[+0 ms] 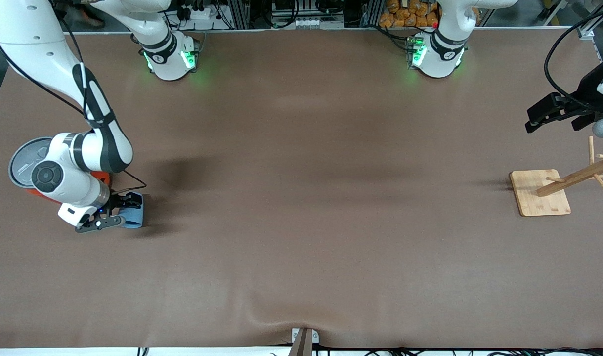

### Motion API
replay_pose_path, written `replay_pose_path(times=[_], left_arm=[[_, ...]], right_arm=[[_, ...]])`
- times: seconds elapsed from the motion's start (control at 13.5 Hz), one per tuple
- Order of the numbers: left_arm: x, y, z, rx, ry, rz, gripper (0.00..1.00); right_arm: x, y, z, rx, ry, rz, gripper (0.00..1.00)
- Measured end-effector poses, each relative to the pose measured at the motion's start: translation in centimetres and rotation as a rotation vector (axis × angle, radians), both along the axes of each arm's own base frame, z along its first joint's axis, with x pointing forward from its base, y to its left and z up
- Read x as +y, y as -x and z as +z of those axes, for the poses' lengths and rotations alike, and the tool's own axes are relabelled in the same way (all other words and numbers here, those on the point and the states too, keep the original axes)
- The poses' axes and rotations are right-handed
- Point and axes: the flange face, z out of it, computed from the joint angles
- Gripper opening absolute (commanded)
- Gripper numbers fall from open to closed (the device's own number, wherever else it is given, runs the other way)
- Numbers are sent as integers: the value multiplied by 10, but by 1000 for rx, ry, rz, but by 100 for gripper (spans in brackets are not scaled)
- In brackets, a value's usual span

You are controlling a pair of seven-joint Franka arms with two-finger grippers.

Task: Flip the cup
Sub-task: 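Close the right gripper on the blue cup's base, then lift the blue cup and carry it toward the table middle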

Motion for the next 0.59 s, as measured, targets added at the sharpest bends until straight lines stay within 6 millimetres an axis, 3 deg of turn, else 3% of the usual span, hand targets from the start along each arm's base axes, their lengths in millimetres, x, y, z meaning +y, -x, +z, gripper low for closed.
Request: replay_pose_path(times=[0.3, 0.37, 0.44, 0.59], left_arm=[[1, 0, 0, 0, 0, 1, 100], [1, 0, 0, 0, 0, 1, 100], [1, 0, 0, 0, 0, 1, 100], [1, 0, 0, 0, 0, 2, 100]], right_arm=[[-6, -9, -18, 12, 0, 11, 100], [-7, -8, -21, 16, 0, 10, 78], [-7, -8, -24, 22, -1, 9, 63], [-8, -7, -26, 30, -1, 7, 63]])
